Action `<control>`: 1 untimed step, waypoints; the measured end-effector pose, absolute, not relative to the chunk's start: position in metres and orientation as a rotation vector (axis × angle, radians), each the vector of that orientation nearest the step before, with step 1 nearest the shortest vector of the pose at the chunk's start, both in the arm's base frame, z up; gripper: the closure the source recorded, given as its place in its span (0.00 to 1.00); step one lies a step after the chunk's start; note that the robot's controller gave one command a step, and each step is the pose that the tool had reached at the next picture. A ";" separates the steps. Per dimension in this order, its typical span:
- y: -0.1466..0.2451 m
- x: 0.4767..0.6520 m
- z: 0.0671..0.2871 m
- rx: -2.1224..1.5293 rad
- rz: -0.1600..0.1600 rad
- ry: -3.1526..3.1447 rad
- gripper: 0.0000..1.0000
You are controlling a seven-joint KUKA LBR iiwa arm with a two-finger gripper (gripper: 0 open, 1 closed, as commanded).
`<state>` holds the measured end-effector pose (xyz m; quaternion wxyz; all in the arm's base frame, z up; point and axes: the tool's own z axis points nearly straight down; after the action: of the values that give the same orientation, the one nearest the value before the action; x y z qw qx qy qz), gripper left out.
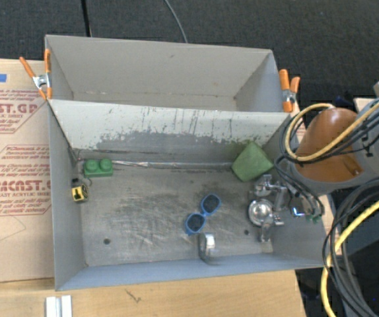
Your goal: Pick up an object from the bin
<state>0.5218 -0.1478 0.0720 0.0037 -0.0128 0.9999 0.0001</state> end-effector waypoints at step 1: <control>-0.148 0.524 0.073 -0.041 -0.001 3.129 1.00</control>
Offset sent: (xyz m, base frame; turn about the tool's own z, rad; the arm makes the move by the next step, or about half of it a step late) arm 0.0000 0.0000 0.0000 0.0000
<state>0.5235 -0.1476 0.0734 0.0064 -0.0129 0.9999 -0.0004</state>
